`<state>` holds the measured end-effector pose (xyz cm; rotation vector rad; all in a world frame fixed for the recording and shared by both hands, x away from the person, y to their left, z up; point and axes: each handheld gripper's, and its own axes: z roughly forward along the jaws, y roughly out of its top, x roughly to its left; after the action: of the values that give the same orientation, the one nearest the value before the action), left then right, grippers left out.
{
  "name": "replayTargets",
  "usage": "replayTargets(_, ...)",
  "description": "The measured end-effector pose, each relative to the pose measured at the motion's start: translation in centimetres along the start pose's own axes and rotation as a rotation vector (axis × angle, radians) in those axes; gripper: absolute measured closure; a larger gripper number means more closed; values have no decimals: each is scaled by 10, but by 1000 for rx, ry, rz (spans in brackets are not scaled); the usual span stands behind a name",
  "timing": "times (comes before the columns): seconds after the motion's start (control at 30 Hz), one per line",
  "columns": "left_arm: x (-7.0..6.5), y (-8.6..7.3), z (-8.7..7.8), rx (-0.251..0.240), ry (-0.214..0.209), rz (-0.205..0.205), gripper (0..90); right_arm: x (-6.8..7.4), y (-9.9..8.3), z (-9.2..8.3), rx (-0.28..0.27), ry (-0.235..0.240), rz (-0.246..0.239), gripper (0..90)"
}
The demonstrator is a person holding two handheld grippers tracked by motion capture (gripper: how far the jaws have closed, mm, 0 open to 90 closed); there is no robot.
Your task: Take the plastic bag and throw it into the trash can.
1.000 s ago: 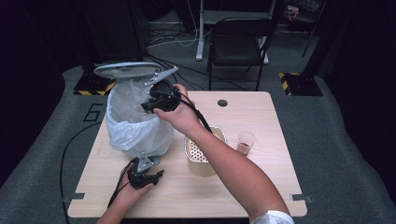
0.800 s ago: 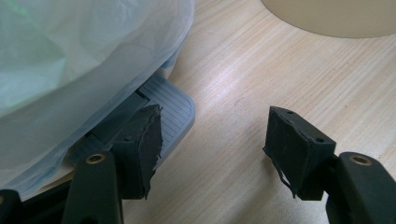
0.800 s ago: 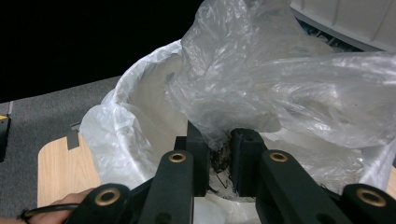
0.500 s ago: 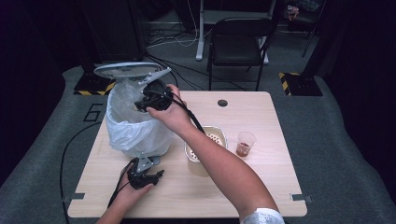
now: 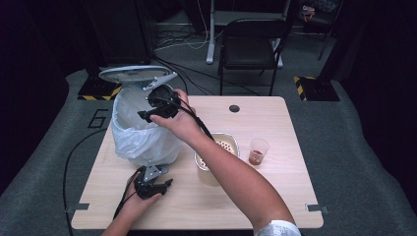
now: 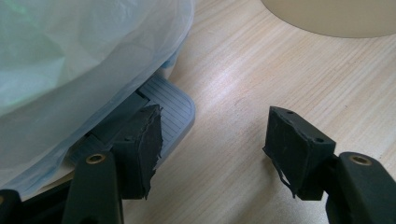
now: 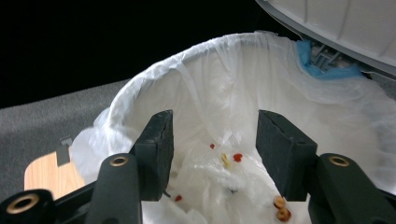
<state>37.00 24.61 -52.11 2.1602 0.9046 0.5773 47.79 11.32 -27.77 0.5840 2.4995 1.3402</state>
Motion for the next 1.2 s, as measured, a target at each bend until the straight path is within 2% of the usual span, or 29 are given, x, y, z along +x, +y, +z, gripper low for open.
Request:
replayTargets(0.07,0,0,0,1,0,5,366,0,-2,-7,6,-16,-17,486)
replayTargets(0.27,0,0,0,1,0,0,366,-2,-9,-32,5,-33,-22,493)
replayTargets(0.4,0,0,1,-9,4,-14,366,-7,-20,-54,-14,-42,-11,493)
replayTargets(0.6,-1,0,1,-16,9,-22,366,-21,-40,-74,-3,-82,26,483)
replayTargets(0.63,0,0,1,-15,7,-23,366,-23,-42,-76,-1,-85,29,481)
replayTargets(0.67,-2,-1,1,-18,2,-51,366,-25,-46,-78,2,-91,32,479)
replayTargets(0.73,-2,-1,1,-6,6,-43,366,-29,-53,-83,11,-100,36,475)
replayTargets(0.77,-1,0,0,4,4,-21,366,-30,-56,-85,12,-107,34,475)
replayTargets(0.97,-1,0,0,1,6,-22,366,-38,-84,-93,41,-154,54,475)
replayTargets(1.1,-1,-1,0,-4,9,-25,366,-44,-98,-97,50,-168,74,475)
replayTargets(1.2,-1,-1,0,-3,12,-23,366,-49,-107,-100,44,-180,71,477)
